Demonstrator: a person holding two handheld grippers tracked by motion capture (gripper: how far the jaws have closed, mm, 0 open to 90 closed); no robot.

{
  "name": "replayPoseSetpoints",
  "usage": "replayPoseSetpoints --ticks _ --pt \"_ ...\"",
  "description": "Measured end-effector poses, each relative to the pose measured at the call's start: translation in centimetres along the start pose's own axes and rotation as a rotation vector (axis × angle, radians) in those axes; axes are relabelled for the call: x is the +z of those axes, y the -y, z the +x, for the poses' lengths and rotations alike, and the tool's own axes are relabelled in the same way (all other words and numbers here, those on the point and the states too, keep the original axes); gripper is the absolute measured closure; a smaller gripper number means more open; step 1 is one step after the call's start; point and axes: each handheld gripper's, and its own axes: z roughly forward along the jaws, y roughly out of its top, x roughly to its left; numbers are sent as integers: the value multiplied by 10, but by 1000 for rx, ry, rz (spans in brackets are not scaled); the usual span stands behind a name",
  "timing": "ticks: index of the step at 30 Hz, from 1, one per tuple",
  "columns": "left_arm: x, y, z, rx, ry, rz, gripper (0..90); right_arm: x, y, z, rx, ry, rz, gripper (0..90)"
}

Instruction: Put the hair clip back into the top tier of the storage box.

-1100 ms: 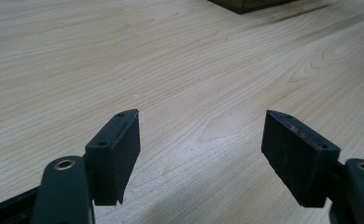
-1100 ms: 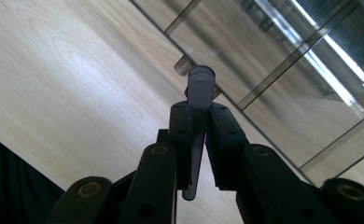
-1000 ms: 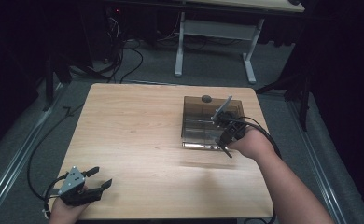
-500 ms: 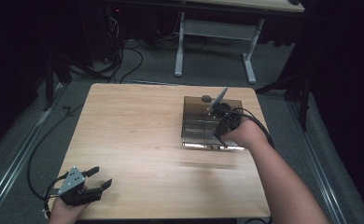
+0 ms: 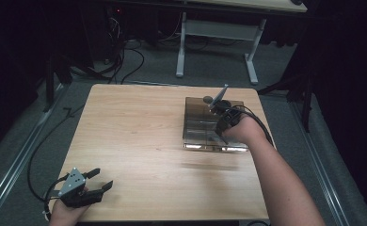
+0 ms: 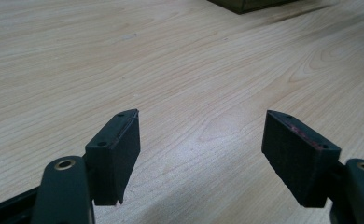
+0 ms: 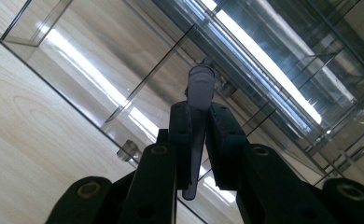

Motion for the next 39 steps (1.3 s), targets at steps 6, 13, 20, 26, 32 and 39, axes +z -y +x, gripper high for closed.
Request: replayPoseSetpoints --ticks 6,13,20,26,32,39 --pt "0 0 0 1 1 3 285 3 -3 1 -1 0 -3 806" --pt "0 0 0 0 2 2 284 8 -4 3 4 -2 4 805" --pt "0 0 0 0 1 -1 284 13 -1 2 -4 -8 6 805" --pt "0 0 0 1 2 3 284 18 2 1 -11 -12 8 805" --pt "0 0 0 1 1 1 285 22 2 4 -15 -17 16 804" --pt "0 0 0 0 1 -1 284 24 1 6 -30 -25 15 805"
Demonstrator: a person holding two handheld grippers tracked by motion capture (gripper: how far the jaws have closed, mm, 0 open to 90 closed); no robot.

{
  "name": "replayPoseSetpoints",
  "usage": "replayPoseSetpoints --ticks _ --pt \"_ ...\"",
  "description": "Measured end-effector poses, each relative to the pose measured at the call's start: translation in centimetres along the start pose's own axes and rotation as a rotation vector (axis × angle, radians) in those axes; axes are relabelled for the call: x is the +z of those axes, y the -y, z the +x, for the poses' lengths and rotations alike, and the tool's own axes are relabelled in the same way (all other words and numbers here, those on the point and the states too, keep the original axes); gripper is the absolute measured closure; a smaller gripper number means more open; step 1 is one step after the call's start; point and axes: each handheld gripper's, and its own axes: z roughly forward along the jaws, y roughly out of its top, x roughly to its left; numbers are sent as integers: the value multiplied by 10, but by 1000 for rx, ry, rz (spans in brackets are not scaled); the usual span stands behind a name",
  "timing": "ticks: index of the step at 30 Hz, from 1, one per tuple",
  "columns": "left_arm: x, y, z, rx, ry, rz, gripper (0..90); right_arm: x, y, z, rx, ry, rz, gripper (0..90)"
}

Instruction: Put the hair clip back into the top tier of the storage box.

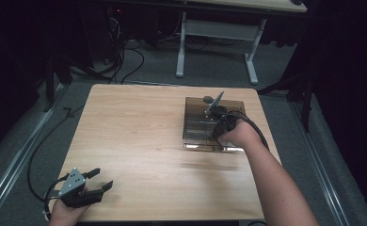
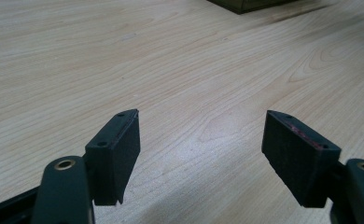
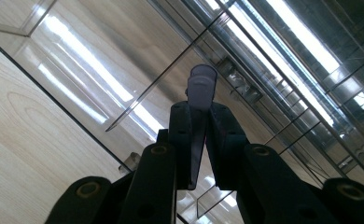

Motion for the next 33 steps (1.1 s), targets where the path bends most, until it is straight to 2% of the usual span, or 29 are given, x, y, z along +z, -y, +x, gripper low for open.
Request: replayPoseSetpoints --ticks 2,6,8,9,13,14,16,17,19,21,22,24,26,28,30,33 --pt "0 0 0 0 0 0 284 0 0 2 10 -1 6 805" --pt "0 0 0 1 -1 2 284 3 -1 1 -8 0 4 804" --pt "0 0 0 -1 -1 0 284 4 -2 3 13 -5 13 803" --pt "0 0 0 -1 -1 0 284 6 -2 2 -12 -5 8 803" --pt "0 0 0 0 -1 0 284 10 -3 3 -9 -12 14 800" --pt "0 0 0 0 -1 0 284 11 -3 2 -27 -8 16 799" --pt "0 0 0 -1 0 -1 284 11 -4 3 -5 -11 14 771" --pt "0 0 0 -1 -1 0 284 10 -4 4 20 -15 23 764" --pt "0 0 0 1 -1 0 284 10 -3 3 9 -11 22 749" --pt "0 0 0 1 -1 0 284 7 -2 3 22 -12 15 741" --pt "0 0 0 0 -2 -2 284 5 -2 2 13 -10 2 739" --pt "0 0 0 6 0 7 284 0 -1 4 38 -11 -4 734" --pt "0 0 0 7 -1 4 284 -5 1 3 30 -11 -13 734" --pt "0 0 0 6 -1 5 284 -11 4 5 51 -13 -21 738" --pt "1 0 -1 7 -1 6 284 -14 7 6 35 -12 -32 744" --pt "1 0 -1 11 -2 9 284 -20 12 9 45 -9 -31 760"
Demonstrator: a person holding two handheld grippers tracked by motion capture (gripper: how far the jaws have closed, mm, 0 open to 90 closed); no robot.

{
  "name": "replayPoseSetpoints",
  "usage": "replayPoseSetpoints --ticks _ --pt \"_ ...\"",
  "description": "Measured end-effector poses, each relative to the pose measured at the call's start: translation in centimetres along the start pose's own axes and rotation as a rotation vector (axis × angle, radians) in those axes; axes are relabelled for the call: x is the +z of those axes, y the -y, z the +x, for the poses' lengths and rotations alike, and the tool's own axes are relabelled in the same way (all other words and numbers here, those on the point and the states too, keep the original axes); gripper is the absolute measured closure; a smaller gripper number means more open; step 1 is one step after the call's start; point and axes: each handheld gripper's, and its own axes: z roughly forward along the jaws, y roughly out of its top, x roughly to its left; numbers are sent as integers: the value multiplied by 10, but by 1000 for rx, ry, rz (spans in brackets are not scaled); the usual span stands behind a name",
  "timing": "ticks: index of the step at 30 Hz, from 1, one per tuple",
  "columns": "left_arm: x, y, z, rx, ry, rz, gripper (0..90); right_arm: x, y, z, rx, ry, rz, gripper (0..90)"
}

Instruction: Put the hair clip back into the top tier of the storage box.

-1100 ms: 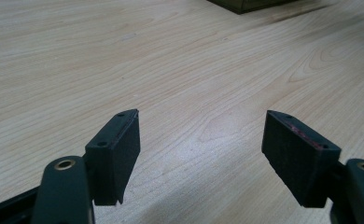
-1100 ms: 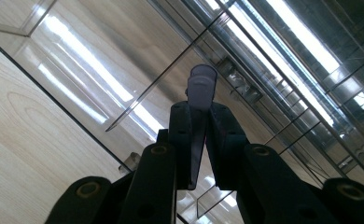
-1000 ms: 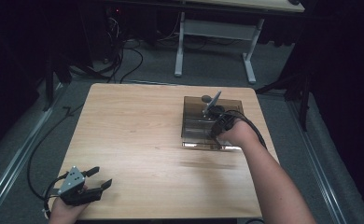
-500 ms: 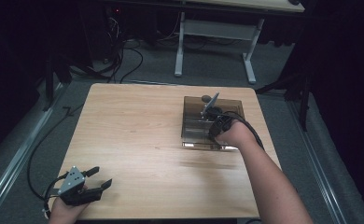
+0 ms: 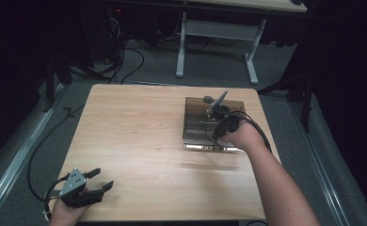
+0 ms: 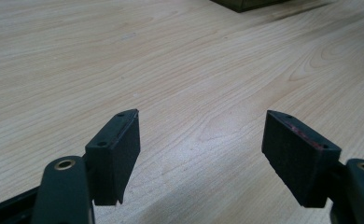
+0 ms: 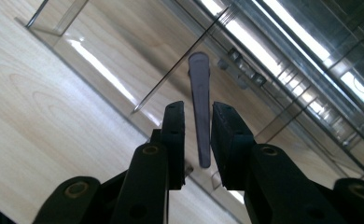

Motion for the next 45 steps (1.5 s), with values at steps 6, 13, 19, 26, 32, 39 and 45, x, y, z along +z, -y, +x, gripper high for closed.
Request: replayPoseSetpoints --ticks 6,13,19,26,32,39,45 --pt "0 0 0 0 -3 2 284 -9 10 6 9 3 0 799" --pt "1 0 -1 -1 -5 -1 284 -14 24 11 10 1 7 812" --pt "1 0 -1 -1 -6 -1 284 -9 37 15 19 -10 15 811" --pt "1 0 -1 1 -7 2 284 6 51 16 18 -32 9 797" --pt "1 0 -1 -2 -9 0 284 21 60 17 24 -41 15 780" --pt "1 0 -1 1 -9 2 284 38 69 21 40 -33 -7 733" --pt "1 0 -1 5 -8 7 284 51 83 25 62 -33 -107 680"
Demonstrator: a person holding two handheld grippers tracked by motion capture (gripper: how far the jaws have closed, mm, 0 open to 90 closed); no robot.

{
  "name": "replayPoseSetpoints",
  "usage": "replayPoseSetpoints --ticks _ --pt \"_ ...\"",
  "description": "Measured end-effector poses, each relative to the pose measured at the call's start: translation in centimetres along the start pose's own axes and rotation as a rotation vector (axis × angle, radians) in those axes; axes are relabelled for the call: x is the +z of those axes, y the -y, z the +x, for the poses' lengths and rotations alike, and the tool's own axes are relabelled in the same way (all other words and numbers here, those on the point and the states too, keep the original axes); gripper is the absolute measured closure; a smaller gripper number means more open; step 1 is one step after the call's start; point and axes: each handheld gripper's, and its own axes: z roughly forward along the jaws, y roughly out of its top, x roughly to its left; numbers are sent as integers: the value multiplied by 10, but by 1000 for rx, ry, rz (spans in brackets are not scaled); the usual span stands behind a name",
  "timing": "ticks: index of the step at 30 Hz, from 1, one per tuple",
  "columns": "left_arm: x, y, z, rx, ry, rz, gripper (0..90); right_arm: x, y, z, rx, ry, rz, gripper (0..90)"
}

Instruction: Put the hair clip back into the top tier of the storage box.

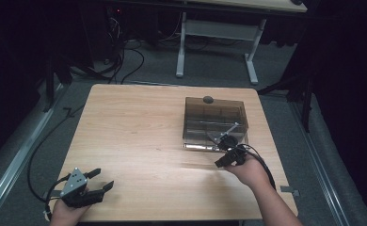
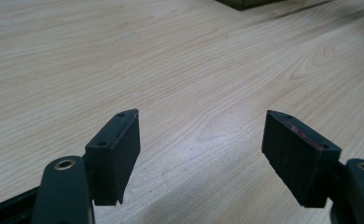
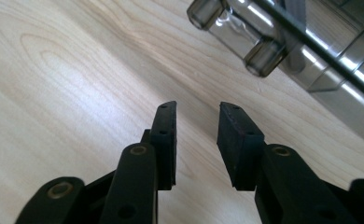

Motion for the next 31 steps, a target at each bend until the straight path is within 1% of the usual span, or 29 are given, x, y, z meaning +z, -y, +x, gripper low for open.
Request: replayPoseSetpoints --ticks 2,3,4,7,9,11,12,14,15,16,17,19,21,22,23,24,25,26,28,30,31 --pt "0 0 0 1 1 2 284 4 7 1 23 -14 -39 671" --pt "0 0 0 2 0 3 284 6 11 1 28 -27 -65 663" --pt "1 0 -1 2 -2 0 284 9 16 1 40 -30 -98 653" --pt "1 0 -1 3 -6 -1 284 17 29 5 21 3 -175 630" --pt "1 0 0 0 -6 0 284 21 37 8 21 20 -215 616" --pt "0 0 0 -2 -4 0 284 27 46 11 19 34 -282 597" --pt "0 0 0 -4 -4 -1 283 29 49 12 20 34 -310 594" --pt "0 0 1 -5 -5 -3 283 34 60 15 29 29 -393 576" --pt "0 0 1 -5 -6 -2 283 36 63 16 31 27 -424 569" --pt "0 0 1 -5 -6 -2 283 40 68 17 41 20 -467 565" --pt "0 0 1 -6 -7 -2 283 42 71 18 52 18 -492 561" --pt "0 0 1 -4 -10 -1 283 47 81 22 73 11 -568 555" --pt "1 0 0 -5 -11 -1 283 51 89 24 88 10 -624 552" --pt "1 0 0 -4 -11 0 283 54 95 24 100 9 -671 547" --pt "1 0 0 -3 -14 3 283 54 98 24 114 6 -676 537" --pt "1 0 -1 -2 -16 1 283 52 99 24 103 8 -688 540" --pt "1 0 -1 0 -15 5 284 50 101 25 102 12 -709 541" --pt "2 0 -1 0 -18 3 283 50 102 24 108 8 -717 536" --pt "1 0 -1 2 -20 9 283 51 102 20 122 -8 -708 530" --pt "2 0 -2 1 -25 11 283 51 102 20 130 -17 -720 530" --pt "2 0 -2 0 -29 11 283 51 102 20 125 -15 -720 529"
